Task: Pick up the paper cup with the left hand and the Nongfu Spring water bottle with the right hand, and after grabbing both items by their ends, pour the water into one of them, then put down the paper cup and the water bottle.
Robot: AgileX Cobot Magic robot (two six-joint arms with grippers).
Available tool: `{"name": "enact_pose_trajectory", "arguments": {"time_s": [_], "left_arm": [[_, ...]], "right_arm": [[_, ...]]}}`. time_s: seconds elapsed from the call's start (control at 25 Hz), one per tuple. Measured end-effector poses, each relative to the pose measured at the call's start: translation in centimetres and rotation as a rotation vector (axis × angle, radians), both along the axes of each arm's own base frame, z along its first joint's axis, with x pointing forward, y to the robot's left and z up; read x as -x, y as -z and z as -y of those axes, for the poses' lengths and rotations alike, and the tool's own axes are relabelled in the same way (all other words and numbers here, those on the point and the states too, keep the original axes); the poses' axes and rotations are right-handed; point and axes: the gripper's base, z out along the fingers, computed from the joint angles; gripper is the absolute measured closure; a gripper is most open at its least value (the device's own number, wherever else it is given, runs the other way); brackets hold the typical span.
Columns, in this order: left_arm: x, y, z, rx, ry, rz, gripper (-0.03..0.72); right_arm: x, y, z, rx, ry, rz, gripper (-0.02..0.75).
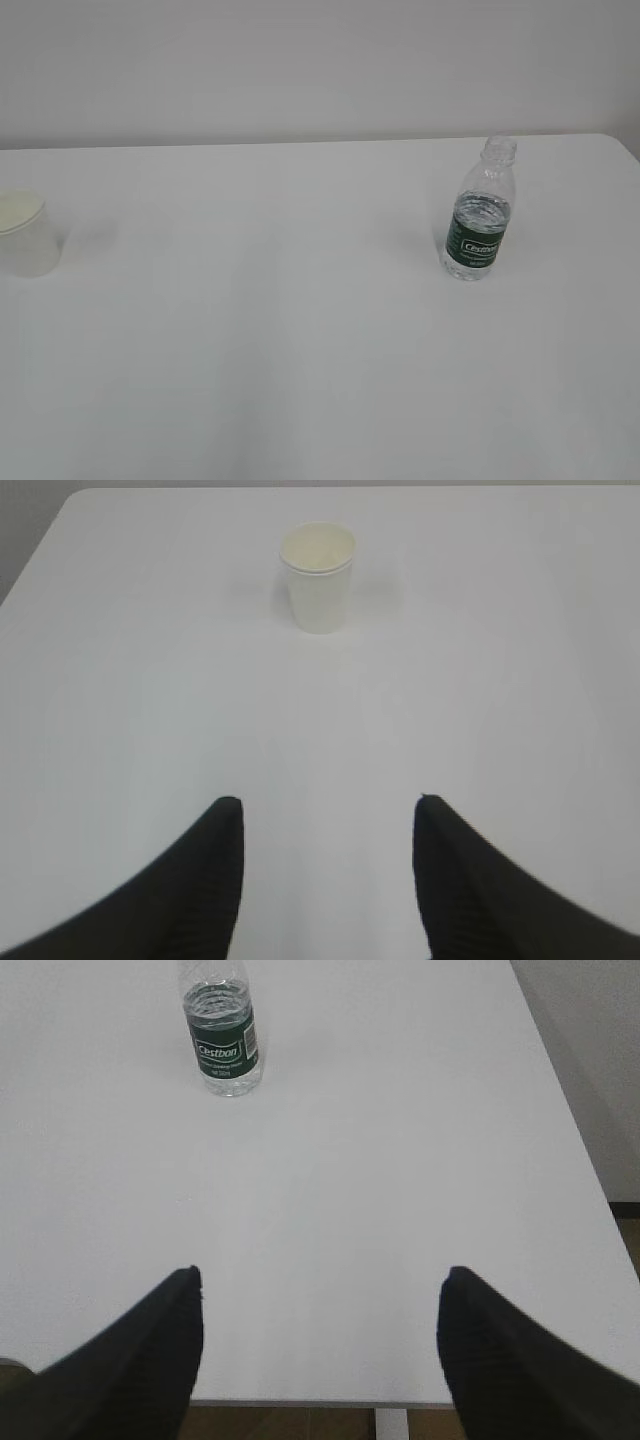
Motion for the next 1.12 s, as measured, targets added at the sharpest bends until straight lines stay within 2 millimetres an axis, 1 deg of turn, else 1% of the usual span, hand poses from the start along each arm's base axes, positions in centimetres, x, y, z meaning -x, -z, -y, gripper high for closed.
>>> {"name": "enact_pose_trajectory", "arguments": {"time_s": [0.76,1.12], "left_arm": [[0.0,0.0,0.0,0.0,0.0,0.0,0.312],[0.0,0.0,0.0,0.0,0.0,0.0,0.305]], "right_arm": [[0.0,0.0,0.0,0.0,0.0,0.0,0.183],[0.0,0.0,0.0,0.0,0.0,0.0,0.184]]}}
